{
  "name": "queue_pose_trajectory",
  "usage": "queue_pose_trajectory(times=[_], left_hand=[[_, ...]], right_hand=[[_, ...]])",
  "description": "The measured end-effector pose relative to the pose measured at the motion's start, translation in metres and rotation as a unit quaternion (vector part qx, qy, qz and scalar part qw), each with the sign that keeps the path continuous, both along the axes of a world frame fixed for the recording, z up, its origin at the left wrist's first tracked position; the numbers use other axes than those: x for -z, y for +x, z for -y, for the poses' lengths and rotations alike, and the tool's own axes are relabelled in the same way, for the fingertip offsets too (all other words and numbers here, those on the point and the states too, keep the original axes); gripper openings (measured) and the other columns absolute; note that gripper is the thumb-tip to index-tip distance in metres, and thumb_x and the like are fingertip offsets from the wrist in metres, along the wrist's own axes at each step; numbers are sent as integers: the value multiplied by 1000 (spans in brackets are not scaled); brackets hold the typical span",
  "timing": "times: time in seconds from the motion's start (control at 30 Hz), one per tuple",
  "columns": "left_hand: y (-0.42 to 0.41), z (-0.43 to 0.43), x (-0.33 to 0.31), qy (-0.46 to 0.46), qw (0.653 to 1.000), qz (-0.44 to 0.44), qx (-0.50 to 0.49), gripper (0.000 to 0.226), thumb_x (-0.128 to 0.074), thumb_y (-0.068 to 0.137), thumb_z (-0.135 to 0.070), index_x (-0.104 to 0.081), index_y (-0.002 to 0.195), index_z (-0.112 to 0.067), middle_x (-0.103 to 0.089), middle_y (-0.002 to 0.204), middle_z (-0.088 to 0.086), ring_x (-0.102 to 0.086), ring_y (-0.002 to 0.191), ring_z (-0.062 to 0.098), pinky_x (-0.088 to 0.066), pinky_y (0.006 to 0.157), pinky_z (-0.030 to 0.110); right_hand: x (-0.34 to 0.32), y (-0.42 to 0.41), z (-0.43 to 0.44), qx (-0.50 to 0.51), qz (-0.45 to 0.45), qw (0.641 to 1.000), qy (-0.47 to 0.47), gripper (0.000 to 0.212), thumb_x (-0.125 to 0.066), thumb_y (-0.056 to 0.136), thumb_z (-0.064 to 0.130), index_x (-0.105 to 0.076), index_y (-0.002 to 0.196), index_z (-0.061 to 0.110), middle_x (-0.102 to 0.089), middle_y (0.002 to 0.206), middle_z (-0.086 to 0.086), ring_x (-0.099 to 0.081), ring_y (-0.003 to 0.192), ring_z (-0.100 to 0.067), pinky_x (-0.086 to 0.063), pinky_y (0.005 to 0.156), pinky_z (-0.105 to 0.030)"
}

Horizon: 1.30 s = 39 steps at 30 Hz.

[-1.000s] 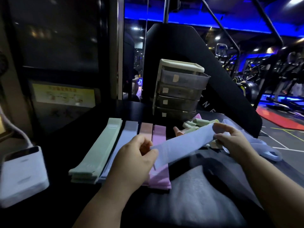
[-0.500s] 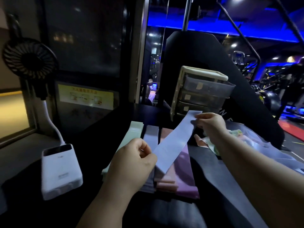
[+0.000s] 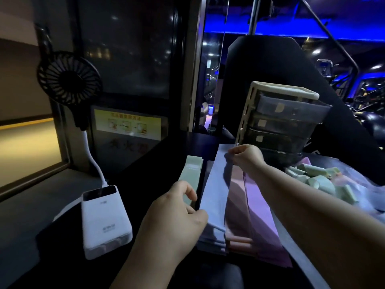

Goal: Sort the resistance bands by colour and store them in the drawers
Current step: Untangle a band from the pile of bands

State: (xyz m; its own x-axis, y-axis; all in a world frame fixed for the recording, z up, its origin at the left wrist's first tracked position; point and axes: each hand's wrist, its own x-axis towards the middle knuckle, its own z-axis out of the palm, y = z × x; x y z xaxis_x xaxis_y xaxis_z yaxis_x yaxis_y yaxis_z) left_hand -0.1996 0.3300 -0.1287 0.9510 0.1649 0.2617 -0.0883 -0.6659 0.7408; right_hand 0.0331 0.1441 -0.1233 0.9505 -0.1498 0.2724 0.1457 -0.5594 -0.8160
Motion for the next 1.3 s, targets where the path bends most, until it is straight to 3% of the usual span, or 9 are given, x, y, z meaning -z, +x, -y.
queue_pose_trajectory(times=[0.07,0.17,0.27,0.47,0.7,0.83,0.97,1.17,1.3], left_hand=[[1,0,1,8,1000,-1,-6,13,-59,84,-32,-46,85,-32,-65,69,-8,-58,57,6,-42,52,20],[2,2,2,42,999,2,-16,8,-56,83,-33,-49,83,-29,-60,67,-6,-53,59,7,-35,49,21],[3,4,4,72,997,5,-14,10,-56,82,-36,-50,85,-28,-61,73,-5,-56,71,8,-37,53,21],[6,4,8,101,995,-10,-14,11,-55,81,-37,-51,83,-27,-64,80,-9,-59,81,7,-45,66,25],[7,5,10,132,991,-21,-9,12,-54,81,-37,-50,81,-26,-62,80,-10,-57,81,7,-41,61,23],[8,6,10,145,989,-34,-8,13,-54,80,-37,-51,80,-25,-63,80,-9,-59,83,10,-43,65,27],[8,7,9,152,987,-42,-6,13,-54,80,-37,-51,80,-25,-63,81,-10,-59,83,10,-44,67,26],[7,8,8,159,986,-41,-2,13,-54,82,-38,-50,83,-26,-60,79,-10,-57,80,8,-40,62,26],[8,8,6,157,987,-48,3,11,-54,84,-39,-49,87,-29,-60,80,-9,-57,80,10,-42,63,27]], right_hand=[[7,4,-4,-12,-13,1000,-19,15,-72,79,6,-76,79,20,-72,80,-1,-70,79,-22,-58,75,-32],[14,6,-10,-24,-31,998,-46,28,-58,80,-5,-76,86,15,-67,72,-2,-61,65,-23,-50,62,-30],[19,7,-16,-32,-35,997,-62,28,-59,82,-3,-74,95,17,-63,74,-2,-53,56,-17,-42,48,-20],[26,10,-19,-50,-35,991,-119,26,-70,79,2,-75,102,13,-68,86,-1,-58,73,-14,-47,68,-27],[28,9,-16,-36,-42,984,-171,26,-72,79,12,-75,103,21,-65,93,6,-57,82,-8,-38,70,-17],[29,6,-17,-37,-40,975,-216,21,-73,79,15,-75,99,21,-64,88,5,-56,80,-10,-36,54,-14],[28,7,-16,-45,-46,969,-236,16,-73,79,17,-76,93,23,-71,93,1,-62,83,-16,-44,64,-23],[28,7,-13,-39,-44,968,-243,18,-72,80,26,-73,99,26,-69,101,3,-64,97,-19,-45,75,-23],[27,3,-12,-33,-39,973,-226,13,-75,79,31,-72,92,27,-64,89,7,-61,87,-14,-39,66,-20]])
